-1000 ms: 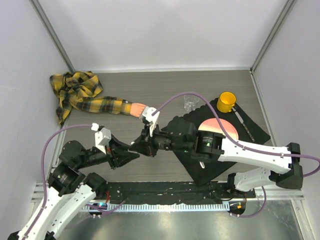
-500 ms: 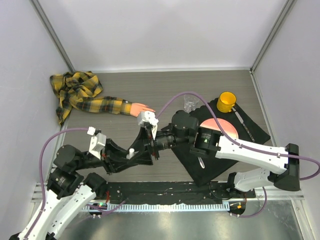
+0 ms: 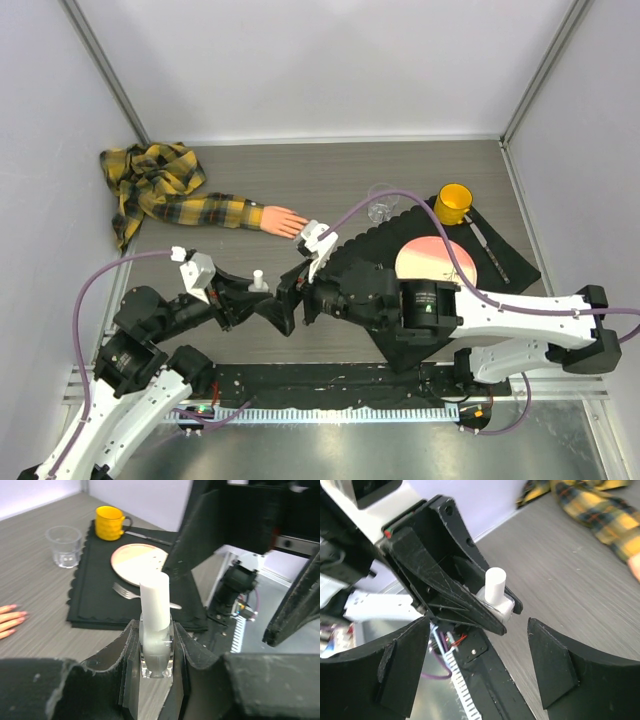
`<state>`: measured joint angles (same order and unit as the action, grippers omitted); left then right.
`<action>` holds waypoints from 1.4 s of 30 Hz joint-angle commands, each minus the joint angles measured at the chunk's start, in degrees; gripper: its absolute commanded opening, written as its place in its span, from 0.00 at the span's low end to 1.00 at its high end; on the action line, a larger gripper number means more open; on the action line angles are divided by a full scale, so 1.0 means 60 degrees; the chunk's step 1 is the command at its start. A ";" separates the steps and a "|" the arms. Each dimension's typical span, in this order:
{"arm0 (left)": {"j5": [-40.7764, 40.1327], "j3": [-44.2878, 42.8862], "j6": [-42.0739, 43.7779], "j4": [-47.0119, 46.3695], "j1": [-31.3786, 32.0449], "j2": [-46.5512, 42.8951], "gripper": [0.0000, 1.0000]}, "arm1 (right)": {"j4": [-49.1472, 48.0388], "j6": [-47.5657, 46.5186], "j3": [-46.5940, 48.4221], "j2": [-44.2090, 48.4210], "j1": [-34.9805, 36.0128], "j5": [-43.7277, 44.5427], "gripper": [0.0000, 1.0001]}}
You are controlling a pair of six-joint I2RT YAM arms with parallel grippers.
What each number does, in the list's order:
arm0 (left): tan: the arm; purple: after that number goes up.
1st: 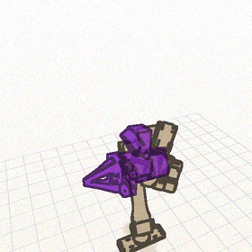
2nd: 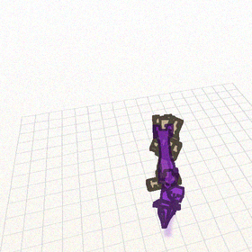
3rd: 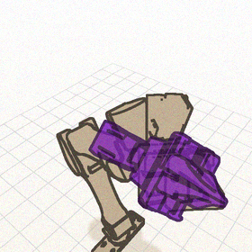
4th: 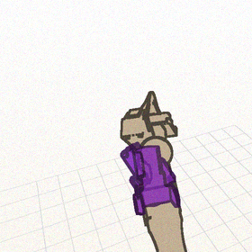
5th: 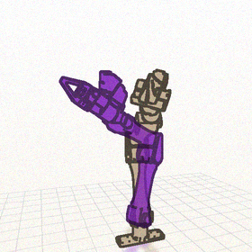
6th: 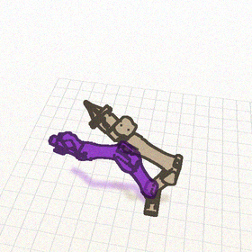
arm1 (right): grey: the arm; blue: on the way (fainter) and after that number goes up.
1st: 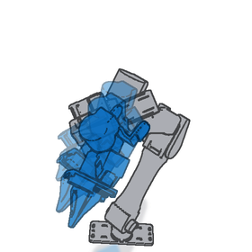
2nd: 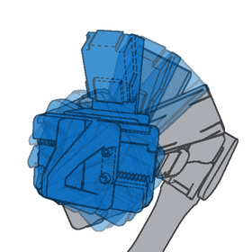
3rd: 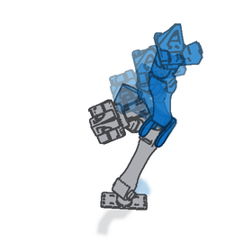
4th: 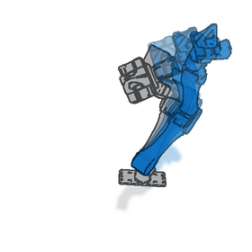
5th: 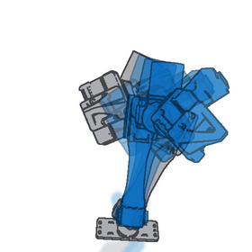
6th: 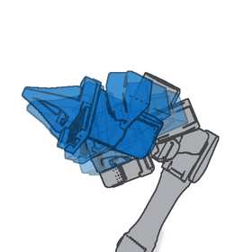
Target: Paint the nails
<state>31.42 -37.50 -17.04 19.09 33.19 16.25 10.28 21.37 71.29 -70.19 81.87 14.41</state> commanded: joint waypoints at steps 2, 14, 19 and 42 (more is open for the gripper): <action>-0.1076 -0.0445 0.0379 0.0085 -0.0024 -0.0101 0.00 | 0.0716 0.0585 0.1330 -0.0692 0.0710 0.3367 0.82; -0.0989 -0.0445 0.0379 0.0070 -0.0024 -0.0101 0.00 | 0.1172 0.1025 0.2357 -0.1557 0.0755 0.3896 0.54; -0.0798 -0.0445 0.0364 0.0041 -0.0024 -0.0072 0.00 | 0.1172 0.0834 0.2737 -0.1923 0.0755 0.3882 0.53; 0.2627 0.0037 -0.0761 -0.1700 -0.0024 -0.0496 0.00 | -0.4779 -0.0520 -0.1390 -0.0913 -0.3315 -1.1507 0.00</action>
<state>34.65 -37.54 -18.15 20.49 32.88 14.81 3.60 16.32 72.23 -75.99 69.19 -12.19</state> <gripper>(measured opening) 0.294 0.147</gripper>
